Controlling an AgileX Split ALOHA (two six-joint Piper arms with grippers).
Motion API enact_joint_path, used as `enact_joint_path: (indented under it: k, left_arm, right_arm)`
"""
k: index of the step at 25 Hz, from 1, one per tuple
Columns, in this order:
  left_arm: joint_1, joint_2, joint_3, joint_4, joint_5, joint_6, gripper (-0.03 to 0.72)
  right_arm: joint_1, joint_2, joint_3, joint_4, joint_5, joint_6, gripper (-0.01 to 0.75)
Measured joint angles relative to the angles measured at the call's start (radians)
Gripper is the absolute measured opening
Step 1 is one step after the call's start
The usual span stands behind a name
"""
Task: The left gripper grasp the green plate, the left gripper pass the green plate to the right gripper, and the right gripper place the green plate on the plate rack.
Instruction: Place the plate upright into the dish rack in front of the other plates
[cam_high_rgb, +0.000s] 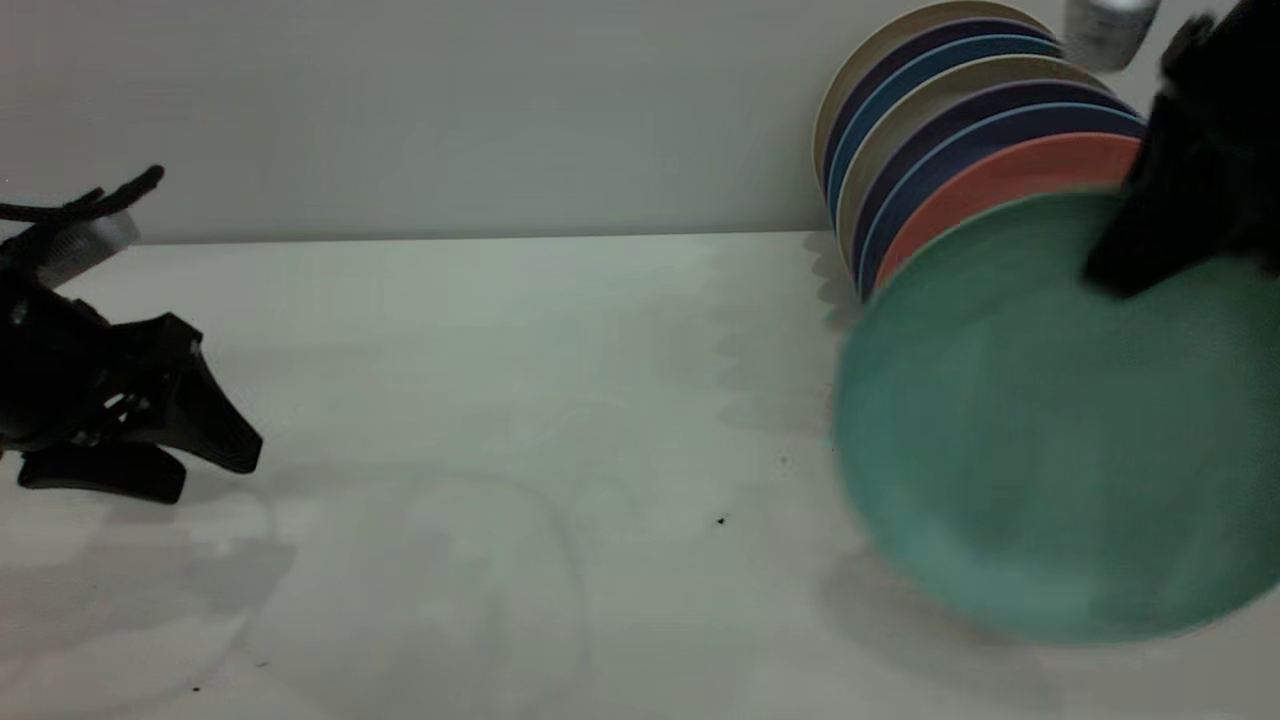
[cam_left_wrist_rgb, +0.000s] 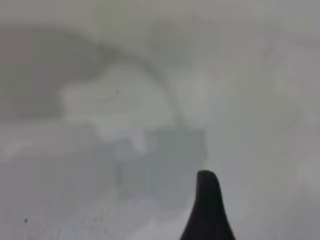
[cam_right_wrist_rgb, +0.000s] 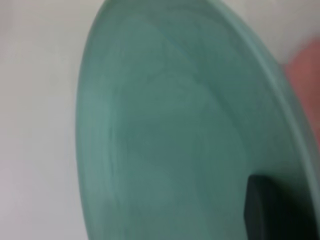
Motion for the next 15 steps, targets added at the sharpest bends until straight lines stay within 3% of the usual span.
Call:
enact_joint_path:
  k: [2, 6, 15]
  left_arm:
    - [0.000, 0.000, 0.000, 0.005, -0.001, -0.005, 0.593]
    - [0.000, 0.000, 0.000, 0.007, -0.002, -0.007, 0.593]
    - [0.000, 0.000, 0.000, 0.008, -0.003, -0.005, 0.593]
  right_arm:
    - [0.000, 0.000, -0.065, -0.137, 0.009, 0.025, 0.071]
    - [-0.001, 0.000, -0.170, -0.231, 0.035, -0.032, 0.071]
    - [-0.011, 0.002, -0.291, -0.104, 0.120, -0.370, 0.071]
